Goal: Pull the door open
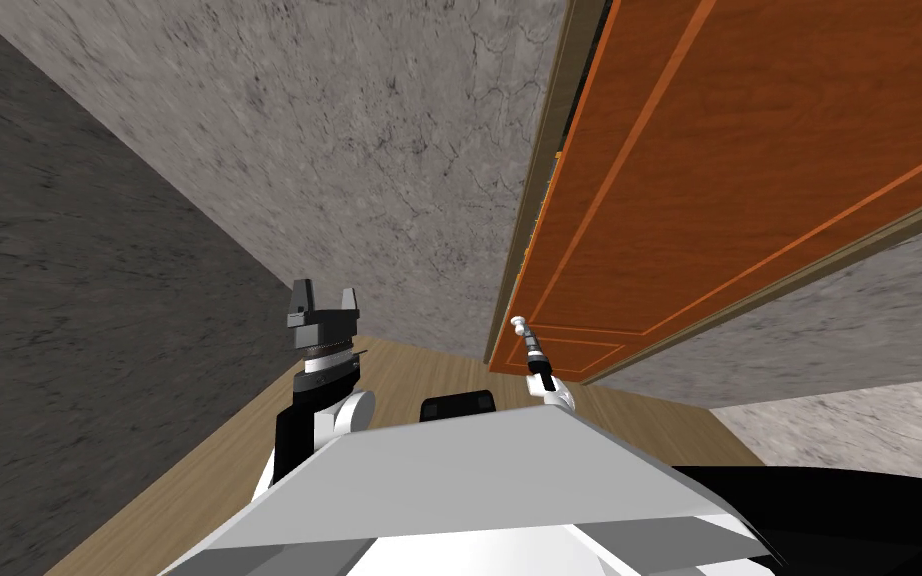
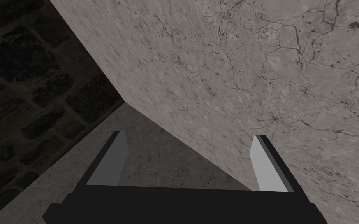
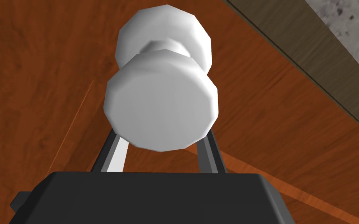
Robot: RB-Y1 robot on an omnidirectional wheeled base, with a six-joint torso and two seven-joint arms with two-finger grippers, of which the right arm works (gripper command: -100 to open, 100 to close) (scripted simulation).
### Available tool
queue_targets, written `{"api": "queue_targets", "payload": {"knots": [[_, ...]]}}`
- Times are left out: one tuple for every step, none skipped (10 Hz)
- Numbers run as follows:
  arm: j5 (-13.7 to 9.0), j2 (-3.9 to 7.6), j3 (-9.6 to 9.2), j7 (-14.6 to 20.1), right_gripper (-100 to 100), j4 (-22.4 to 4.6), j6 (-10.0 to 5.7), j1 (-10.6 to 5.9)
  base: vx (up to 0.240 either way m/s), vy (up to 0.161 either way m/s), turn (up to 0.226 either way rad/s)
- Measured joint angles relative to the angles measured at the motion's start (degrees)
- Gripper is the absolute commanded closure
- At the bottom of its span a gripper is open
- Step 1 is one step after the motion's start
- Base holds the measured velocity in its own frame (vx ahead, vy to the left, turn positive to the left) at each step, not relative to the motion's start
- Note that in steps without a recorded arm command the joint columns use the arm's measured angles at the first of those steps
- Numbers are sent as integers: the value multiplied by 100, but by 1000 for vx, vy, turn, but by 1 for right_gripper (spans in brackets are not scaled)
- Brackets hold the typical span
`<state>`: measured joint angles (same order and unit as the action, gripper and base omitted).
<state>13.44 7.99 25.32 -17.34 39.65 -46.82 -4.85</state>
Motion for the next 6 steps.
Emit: {"api": "queue_targets", "payload": {"knots": [[-48, 45, -2, 81, 100, -150, -71, -68, -12, -1, 11], [-52, 37, -21, 134, 100, -63, -39, -18, -23, -9, 62], [-111, 57, -57, 271, 100, -24, -22, 23, -45, -21, 95], [-202, 68, -106, 442, 100, 48, 15, 72, -36, -22, 33], [-238, 28, -141, 575, 100, 210, 98, 148, -8, -11, -3], [-252, 16, -144, 617, 100, 169, 87, 128, -22, -3, 60]]}}
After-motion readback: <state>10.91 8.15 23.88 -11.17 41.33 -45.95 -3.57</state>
